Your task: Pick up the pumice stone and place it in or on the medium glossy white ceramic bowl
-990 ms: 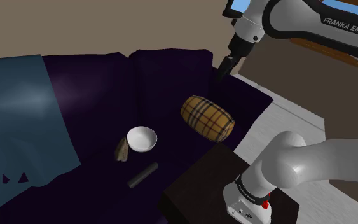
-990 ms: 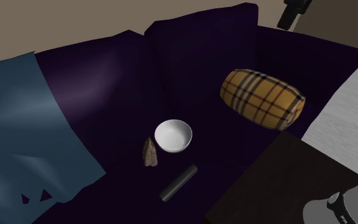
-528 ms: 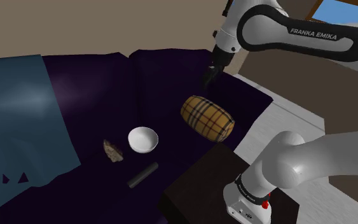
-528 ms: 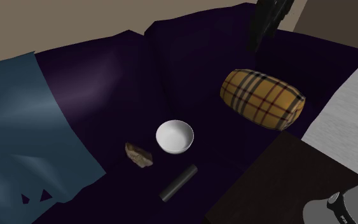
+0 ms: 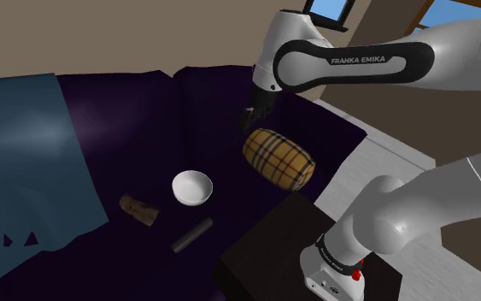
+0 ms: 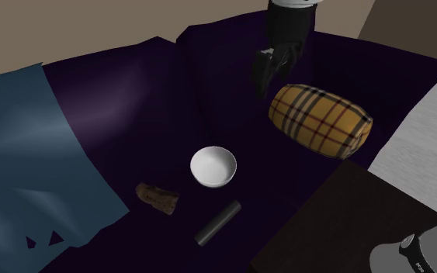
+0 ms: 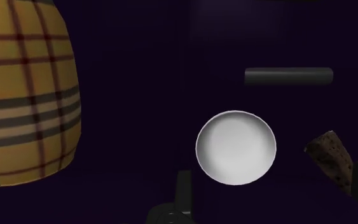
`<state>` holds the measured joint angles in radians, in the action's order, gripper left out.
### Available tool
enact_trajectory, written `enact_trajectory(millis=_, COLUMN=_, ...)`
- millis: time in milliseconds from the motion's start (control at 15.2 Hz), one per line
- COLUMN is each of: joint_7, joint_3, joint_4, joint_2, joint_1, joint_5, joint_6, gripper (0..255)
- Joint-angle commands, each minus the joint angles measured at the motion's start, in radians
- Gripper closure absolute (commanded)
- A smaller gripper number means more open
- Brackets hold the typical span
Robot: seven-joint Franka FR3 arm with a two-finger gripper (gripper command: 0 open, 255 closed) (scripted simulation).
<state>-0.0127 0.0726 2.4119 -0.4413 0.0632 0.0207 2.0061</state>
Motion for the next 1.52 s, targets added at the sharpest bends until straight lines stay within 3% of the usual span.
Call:
enact_trajectory(millis=0, joint_7=-0.022, joint_3=0.014, joint_4=-0.001, joint_2=0.06, joint_1=0.007, joint_5=-0.01, joint_6=0.047, gripper=0)
enact_trajectory(millis=726, joint_7=-0.13, joint_3=0.074, joint_4=-0.127, joint_2=0.46, joint_1=0.044, joint_5=-0.033, joint_6=0.257, gripper=0)
enact_trajectory(millis=1452, joint_7=-0.221, joint_3=0.096, joint_4=-0.391, joint_2=0.882, joint_1=0.102, joint_5=-0.025, joint_6=0.357, gripper=0)
